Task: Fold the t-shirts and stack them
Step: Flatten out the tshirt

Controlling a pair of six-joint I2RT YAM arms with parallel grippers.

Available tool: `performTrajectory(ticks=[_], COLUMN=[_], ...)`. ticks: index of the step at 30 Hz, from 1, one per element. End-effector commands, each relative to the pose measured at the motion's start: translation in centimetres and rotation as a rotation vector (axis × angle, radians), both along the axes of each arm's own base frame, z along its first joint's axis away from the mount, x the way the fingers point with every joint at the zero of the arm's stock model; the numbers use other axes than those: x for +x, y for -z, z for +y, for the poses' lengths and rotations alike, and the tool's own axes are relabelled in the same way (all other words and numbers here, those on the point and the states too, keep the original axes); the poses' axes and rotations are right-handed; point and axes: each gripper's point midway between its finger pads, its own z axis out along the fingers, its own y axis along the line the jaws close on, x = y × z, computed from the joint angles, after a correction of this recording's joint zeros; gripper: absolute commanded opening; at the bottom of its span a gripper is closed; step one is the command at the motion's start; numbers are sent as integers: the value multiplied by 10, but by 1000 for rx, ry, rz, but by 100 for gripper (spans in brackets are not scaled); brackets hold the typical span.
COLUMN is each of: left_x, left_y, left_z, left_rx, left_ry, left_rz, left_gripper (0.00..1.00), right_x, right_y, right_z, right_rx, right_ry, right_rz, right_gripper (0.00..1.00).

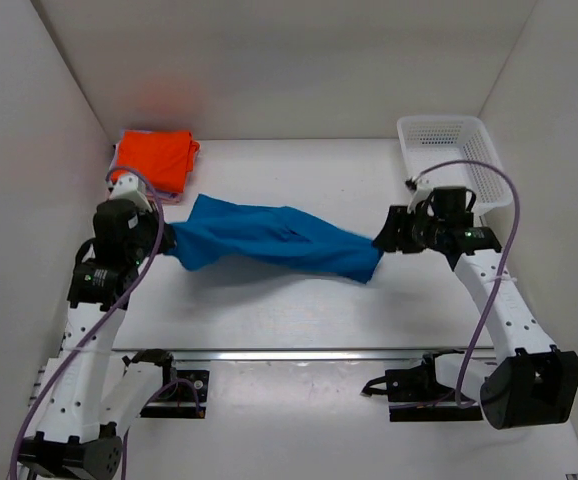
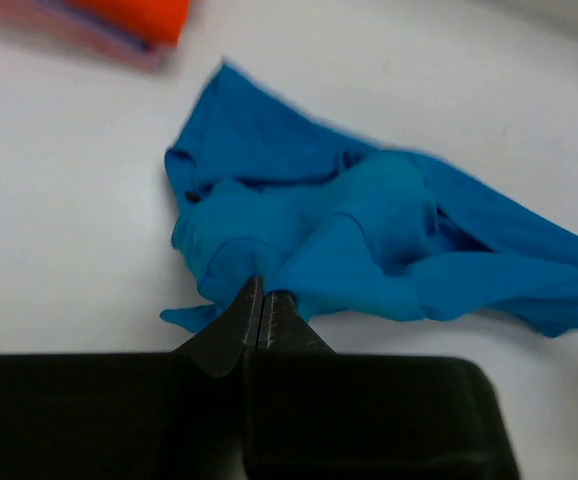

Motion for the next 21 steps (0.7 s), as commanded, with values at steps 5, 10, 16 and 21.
performTrajectory(ticks=[5, 10, 16, 21], left_x=[-18, -14, -21, -21], left_y=[70, 76, 101, 110], left_z=[-5, -16, -20, -23], left_rx=[16, -25, -35, -48], left_ry=[41, 73, 89, 96], left_rz=[158, 161, 214, 223], left_gripper=[0, 0, 0, 0], right_x=[-35, -25, 5, 16], right_y=[62, 87, 91, 110], right_z=[1, 25, 59, 106], right_rx=[-2, -4, 105, 61], right_ry=[-37, -72, -126, -206], right_rz=[173, 205, 158, 250], right_gripper=[54, 50, 42, 38])
